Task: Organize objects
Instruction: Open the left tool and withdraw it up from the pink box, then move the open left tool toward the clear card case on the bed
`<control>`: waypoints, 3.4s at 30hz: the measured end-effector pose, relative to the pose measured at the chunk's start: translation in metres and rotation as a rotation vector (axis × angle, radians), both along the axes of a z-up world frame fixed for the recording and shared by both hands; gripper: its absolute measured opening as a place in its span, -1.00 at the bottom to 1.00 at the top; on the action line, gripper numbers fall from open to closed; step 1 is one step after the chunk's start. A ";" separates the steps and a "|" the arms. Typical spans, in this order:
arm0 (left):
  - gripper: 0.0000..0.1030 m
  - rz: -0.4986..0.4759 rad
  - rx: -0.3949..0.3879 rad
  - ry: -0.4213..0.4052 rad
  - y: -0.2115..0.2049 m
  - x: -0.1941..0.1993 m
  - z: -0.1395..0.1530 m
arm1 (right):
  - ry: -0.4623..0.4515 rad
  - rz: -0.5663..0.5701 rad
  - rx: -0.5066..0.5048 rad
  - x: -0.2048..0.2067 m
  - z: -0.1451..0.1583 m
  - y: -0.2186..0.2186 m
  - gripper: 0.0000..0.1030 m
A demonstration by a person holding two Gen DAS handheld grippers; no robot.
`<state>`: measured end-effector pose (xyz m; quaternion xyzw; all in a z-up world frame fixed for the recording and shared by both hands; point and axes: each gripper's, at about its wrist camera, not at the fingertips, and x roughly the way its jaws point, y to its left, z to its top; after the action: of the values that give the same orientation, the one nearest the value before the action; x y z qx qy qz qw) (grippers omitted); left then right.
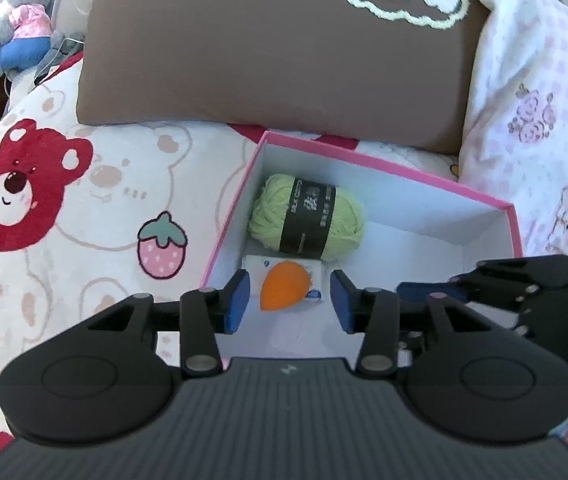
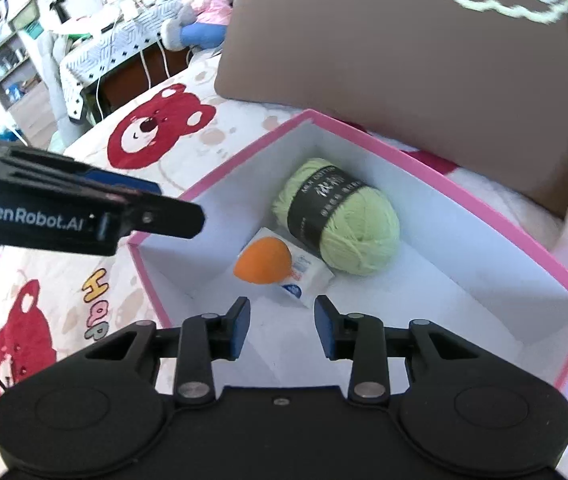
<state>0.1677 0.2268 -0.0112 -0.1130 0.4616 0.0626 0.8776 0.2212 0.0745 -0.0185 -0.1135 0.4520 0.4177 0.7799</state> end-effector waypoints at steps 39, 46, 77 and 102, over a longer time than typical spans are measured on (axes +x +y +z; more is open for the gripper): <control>0.78 -0.181 -0.129 -0.035 -0.065 -0.131 0.058 | -0.098 -0.217 -0.090 -0.143 0.092 -0.088 0.75; 0.93 -0.233 -0.102 -0.058 -0.086 -0.154 0.064 | -0.092 -0.281 -0.089 -0.161 0.096 -0.111 0.75; 1.00 -0.438 -0.113 0.000 -0.171 -0.183 0.066 | -0.170 -0.448 -0.212 -0.214 0.106 -0.206 0.75; 1.00 -0.431 -0.092 -0.024 -0.264 -0.105 0.000 | -0.281 -0.594 0.246 -0.161 0.063 -0.342 0.75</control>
<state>0.0628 -0.0369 -0.0115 -0.0523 0.4669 -0.1487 0.8702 0.0606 -0.2679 0.0448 0.0615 0.2999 0.2042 0.9298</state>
